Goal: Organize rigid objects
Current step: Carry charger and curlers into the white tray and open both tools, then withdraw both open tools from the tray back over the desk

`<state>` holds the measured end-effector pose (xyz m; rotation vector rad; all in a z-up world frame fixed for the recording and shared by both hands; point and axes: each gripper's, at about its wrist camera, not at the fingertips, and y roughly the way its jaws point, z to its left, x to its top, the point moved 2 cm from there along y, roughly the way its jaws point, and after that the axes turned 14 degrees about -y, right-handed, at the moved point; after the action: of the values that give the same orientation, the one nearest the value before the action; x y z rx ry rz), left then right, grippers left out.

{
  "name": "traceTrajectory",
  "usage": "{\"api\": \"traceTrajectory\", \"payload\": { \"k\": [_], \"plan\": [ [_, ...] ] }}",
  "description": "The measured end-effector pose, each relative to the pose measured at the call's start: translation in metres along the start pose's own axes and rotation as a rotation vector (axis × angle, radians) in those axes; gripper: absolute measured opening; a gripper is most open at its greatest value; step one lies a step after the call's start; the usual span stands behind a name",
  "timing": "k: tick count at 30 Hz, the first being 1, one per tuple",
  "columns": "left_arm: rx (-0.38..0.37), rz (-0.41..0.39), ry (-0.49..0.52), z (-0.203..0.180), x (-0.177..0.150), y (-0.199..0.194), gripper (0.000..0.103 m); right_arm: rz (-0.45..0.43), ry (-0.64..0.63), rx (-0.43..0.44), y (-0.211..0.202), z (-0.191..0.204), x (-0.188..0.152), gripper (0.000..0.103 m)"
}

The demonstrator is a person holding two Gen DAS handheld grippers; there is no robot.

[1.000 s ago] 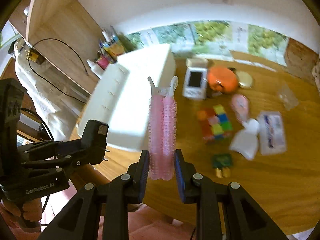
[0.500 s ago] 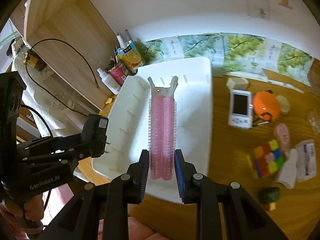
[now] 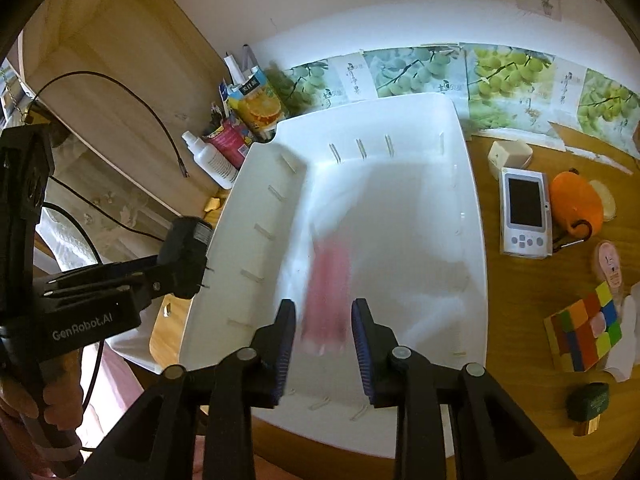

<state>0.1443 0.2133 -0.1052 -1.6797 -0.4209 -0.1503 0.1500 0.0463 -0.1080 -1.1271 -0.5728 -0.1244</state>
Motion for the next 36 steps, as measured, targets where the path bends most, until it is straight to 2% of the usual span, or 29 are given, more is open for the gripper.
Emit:
{"api": "traceTrajectory", "payload": {
  "k": [2,6,8,14,21,26,33,36],
  "plan": [
    [-0.014,-0.027,0.015,-0.005,0.0,-0.004,0.054,-0.012,0.002,-0.011,-0.004,-0.001,-0.001,0.046],
    [-0.063,-0.074,0.016,-0.012,-0.002,-0.015,0.067,-0.044,0.004,-0.026,-0.013,-0.002,-0.003,0.052],
    [-0.081,-0.1,0.009,-0.016,-0.004,-0.021,0.068,-0.061,-0.01,-0.039,-0.019,-0.001,-0.005,0.057],
    [-0.125,-0.17,-0.043,-0.026,-0.012,-0.038,0.072,-0.117,-0.079,-0.062,-0.041,0.004,-0.015,0.062],
    [-0.142,-0.245,-0.127,-0.046,-0.027,-0.058,0.073,-0.197,-0.209,-0.072,-0.079,-0.001,-0.029,0.064],
    [-0.153,-0.283,-0.169,-0.067,-0.043,-0.07,0.077,-0.262,-0.288,-0.061,-0.111,-0.013,-0.039,0.069],
    [-0.165,-0.341,-0.198,-0.102,-0.062,-0.085,0.08,-0.362,-0.329,-0.022,-0.154,-0.043,-0.049,0.069],
    [-0.162,-0.361,-0.204,-0.114,-0.069,-0.088,0.082,-0.399,-0.334,-0.013,-0.169,-0.057,-0.052,0.077]
  ]
}}
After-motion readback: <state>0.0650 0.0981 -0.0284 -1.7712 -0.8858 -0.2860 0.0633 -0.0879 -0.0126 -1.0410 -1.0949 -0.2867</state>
